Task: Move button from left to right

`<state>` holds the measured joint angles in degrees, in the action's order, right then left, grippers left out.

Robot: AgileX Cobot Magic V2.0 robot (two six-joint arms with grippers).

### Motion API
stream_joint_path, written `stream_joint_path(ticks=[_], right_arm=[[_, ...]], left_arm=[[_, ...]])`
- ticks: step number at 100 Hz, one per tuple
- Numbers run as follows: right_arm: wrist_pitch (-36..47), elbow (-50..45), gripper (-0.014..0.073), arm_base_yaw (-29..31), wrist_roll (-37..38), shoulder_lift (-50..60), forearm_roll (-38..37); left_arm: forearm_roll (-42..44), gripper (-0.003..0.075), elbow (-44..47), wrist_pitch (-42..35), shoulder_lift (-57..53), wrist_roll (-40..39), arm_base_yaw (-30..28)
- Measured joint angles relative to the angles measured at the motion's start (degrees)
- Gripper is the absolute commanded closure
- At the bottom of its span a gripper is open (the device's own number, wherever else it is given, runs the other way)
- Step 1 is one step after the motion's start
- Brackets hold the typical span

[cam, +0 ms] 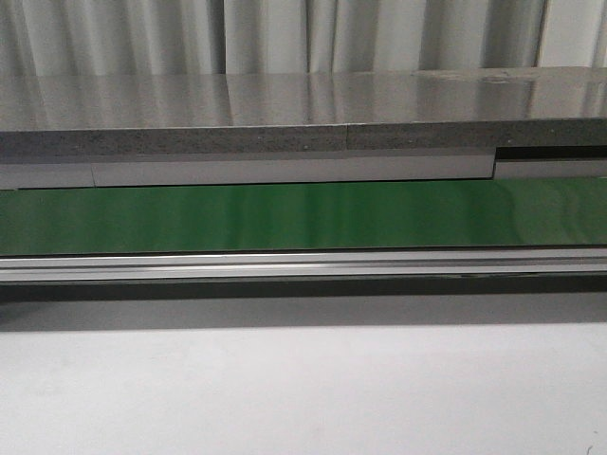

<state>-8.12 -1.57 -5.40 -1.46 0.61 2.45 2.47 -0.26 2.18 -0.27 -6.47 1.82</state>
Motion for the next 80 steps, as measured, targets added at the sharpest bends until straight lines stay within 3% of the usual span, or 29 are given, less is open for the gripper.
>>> stream_joint_path(ticks=[40, 64, 80], right_arm=[[0.0, 0.0, 0.066, 0.0, 0.0, 0.0, 0.0], [0.0, 0.0, 0.066, 0.0, 0.0, 0.0, 0.0], [0.0, 0.0, 0.066, 0.0, 0.0, 0.0, 0.0]], left_arm=[[0.0, 0.0741, 0.0, -0.13, 0.0, 0.0, 0.0], [0.0, 0.0741, 0.0, -5.22, 0.0, 0.0, 0.0], [0.0, 0.0741, -1.54, -0.12, 0.0, 0.0, 0.0]])
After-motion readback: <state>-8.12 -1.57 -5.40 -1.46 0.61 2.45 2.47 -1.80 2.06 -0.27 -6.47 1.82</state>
